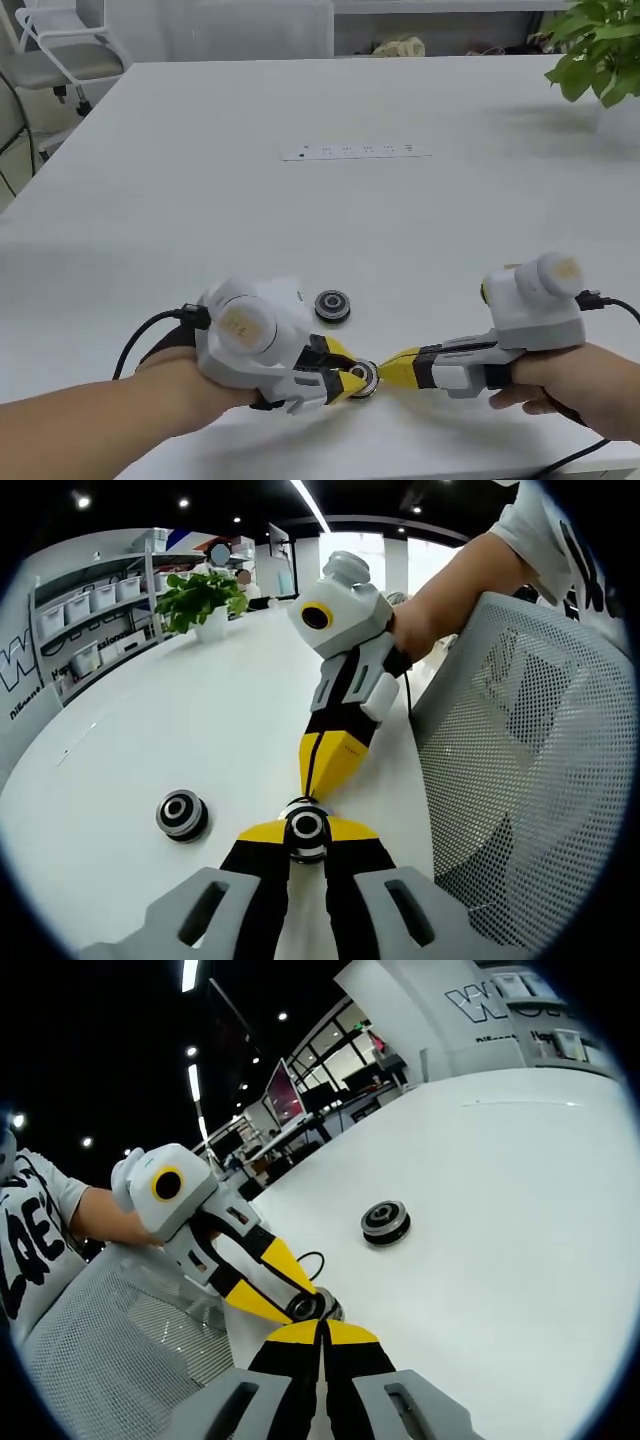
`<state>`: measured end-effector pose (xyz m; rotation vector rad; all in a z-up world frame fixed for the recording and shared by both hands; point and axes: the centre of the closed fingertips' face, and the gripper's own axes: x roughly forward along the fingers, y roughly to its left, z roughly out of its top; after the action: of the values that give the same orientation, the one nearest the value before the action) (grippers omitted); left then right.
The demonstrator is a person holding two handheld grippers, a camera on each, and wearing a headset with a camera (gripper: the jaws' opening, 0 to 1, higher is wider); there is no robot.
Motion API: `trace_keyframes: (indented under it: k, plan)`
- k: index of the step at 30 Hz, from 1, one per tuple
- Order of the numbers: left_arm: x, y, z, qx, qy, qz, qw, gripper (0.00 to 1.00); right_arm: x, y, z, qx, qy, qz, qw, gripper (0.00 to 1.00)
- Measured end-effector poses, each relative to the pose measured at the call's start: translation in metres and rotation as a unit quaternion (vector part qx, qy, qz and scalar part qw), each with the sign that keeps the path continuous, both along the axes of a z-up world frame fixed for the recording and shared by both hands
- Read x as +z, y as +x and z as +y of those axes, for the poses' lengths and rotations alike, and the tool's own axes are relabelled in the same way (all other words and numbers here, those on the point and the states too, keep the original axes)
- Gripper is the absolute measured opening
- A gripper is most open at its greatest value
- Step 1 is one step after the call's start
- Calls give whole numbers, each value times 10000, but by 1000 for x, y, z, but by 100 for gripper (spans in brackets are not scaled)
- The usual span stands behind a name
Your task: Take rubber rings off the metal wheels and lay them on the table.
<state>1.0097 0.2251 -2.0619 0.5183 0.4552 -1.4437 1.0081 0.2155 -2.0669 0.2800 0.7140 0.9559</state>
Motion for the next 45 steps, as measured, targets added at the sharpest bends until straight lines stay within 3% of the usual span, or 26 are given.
trace_keyframes:
  k: [7, 45]
  plan:
    - [0, 0, 0, -1, 15, 1, 10000, 7, 3, -2, 4, 28, 114, 46, 9999, 0]
    - [0, -1, 0, -6, 2, 9, 10000, 7, 10, -3, 15, 298, 103, -163, 9994, 0]
